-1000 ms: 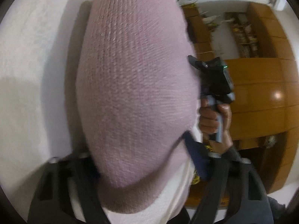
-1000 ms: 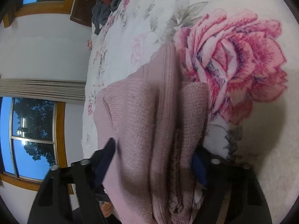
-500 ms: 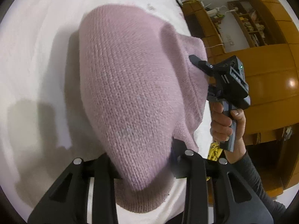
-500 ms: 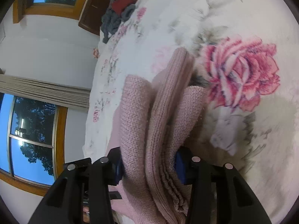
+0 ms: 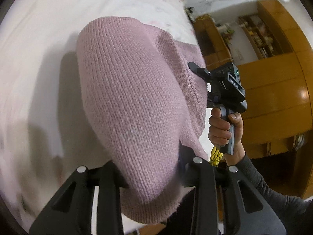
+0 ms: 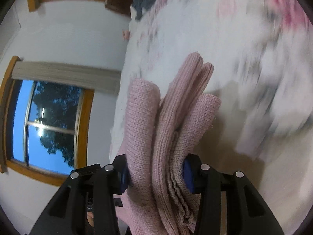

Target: Fold small clothes

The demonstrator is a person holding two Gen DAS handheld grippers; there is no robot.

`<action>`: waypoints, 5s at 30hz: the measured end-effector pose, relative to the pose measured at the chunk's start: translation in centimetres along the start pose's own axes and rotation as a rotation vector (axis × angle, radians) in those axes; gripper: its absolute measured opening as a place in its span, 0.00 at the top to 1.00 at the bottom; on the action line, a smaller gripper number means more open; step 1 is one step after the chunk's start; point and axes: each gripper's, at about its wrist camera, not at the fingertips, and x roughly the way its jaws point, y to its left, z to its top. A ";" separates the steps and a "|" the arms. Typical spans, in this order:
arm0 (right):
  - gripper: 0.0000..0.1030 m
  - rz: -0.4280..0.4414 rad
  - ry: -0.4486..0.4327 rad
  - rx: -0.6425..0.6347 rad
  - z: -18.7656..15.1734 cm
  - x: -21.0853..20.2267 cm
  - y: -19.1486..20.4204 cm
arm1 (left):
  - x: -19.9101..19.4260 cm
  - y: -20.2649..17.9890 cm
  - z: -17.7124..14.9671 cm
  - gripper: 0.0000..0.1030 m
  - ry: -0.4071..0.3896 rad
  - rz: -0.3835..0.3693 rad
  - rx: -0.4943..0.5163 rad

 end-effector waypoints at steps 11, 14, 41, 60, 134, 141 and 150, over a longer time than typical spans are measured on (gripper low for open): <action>0.34 -0.118 -0.059 0.083 -6.1 0.5 -1.7 | -4.4 5.5 -8.0 0.28 -0.179 0.174 -0.154; 0.38 -0.156 -0.103 -0.043 -7.5 -1.6 2.1 | -7.0 2.1 -9.6 0.28 -0.281 0.147 -0.034; 0.87 -0.412 -0.105 -0.273 -5.2 3.2 4.4 | -0.3 4.0 6.9 0.33 -0.127 0.003 -0.036; 1.00 -0.586 0.011 -0.382 -11.3 3.6 4.1 | 0.5 3.6 3.0 0.34 -0.104 0.069 0.048; 0.04 -1.037 -0.298 -0.488 -39.7 -9.2 28.3 | -17.9 -21.7 -25.5 0.03 -0.321 0.764 0.256; 0.04 -1.035 -0.305 -0.495 -39.7 -9.1 28.7 | -17.9 -21.8 -25.6 0.03 -0.326 0.766 0.253; 0.04 -1.032 -0.307 -0.505 -39.5 -9.0 29.1 | -18.1 -21.9 -25.6 0.03 -0.331 0.765 0.256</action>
